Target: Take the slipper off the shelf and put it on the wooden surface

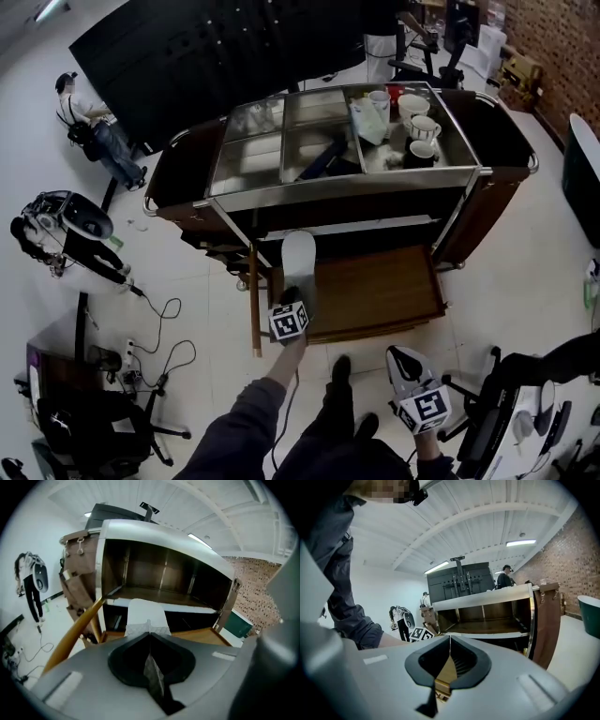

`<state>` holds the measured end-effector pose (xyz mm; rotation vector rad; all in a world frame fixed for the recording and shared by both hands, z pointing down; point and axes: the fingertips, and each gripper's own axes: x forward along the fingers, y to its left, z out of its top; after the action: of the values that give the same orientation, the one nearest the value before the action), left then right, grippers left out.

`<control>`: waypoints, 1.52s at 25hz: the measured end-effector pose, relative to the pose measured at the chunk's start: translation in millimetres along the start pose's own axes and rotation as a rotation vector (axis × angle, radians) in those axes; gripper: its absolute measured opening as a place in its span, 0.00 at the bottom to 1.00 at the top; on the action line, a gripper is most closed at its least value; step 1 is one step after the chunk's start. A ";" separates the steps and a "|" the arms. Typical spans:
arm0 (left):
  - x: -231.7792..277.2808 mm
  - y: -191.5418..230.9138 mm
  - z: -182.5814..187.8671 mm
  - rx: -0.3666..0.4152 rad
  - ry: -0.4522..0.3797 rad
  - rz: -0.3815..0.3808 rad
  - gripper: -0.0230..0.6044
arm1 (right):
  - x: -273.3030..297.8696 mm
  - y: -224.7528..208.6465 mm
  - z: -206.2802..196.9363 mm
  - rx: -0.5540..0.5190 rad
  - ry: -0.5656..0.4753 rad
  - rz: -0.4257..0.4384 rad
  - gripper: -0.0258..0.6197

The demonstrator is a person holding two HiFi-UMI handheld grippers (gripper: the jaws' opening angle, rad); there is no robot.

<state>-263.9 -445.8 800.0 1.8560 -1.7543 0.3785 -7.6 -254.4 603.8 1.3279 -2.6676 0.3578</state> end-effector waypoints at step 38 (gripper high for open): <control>-416.5 -256.5 -156.1 0.196 -0.171 -0.529 0.23 | -187.3 129.7 -62.9 -0.037 -0.010 0.097 0.04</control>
<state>-31.2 -15.5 644.0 2.4586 -1.2847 0.1918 2.4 -18.3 602.0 1.1958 -2.7399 0.3122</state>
